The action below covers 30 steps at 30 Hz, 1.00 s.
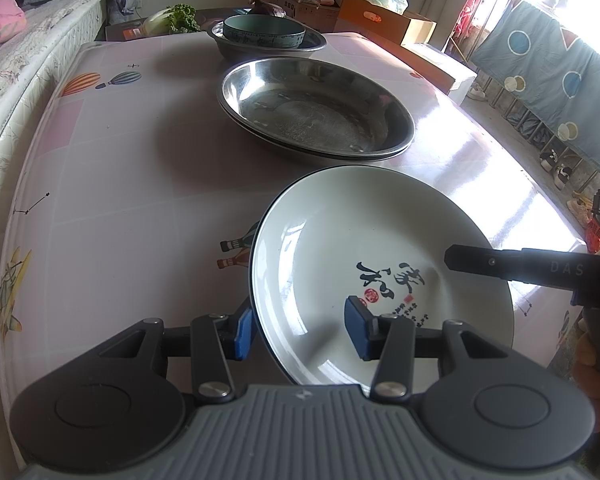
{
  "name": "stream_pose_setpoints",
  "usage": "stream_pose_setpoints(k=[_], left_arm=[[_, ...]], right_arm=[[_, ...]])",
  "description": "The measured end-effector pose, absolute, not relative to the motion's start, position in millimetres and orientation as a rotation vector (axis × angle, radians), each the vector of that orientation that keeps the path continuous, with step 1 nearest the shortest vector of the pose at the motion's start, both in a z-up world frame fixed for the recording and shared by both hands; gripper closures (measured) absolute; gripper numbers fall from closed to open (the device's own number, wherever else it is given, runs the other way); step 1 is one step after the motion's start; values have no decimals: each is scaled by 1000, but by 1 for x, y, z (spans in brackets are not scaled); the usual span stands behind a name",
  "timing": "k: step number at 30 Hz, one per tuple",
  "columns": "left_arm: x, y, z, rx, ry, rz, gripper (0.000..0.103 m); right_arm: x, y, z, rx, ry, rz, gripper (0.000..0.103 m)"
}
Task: Organize plates and bowls
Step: 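Hold the white printed plate raised in the right gripper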
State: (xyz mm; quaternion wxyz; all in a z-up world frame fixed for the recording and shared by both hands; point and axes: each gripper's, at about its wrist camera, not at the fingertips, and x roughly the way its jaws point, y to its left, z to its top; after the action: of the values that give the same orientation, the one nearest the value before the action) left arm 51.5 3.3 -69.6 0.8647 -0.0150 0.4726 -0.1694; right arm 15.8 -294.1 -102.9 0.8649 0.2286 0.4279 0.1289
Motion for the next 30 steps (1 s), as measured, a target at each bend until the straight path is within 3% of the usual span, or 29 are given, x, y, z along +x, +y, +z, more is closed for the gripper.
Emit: stream_pose_setpoints(k=[30], left_arm=[[51,1,-69,-34,996,-350,53]], right_arm=[[16,-294,-103,479,896,270,82]])
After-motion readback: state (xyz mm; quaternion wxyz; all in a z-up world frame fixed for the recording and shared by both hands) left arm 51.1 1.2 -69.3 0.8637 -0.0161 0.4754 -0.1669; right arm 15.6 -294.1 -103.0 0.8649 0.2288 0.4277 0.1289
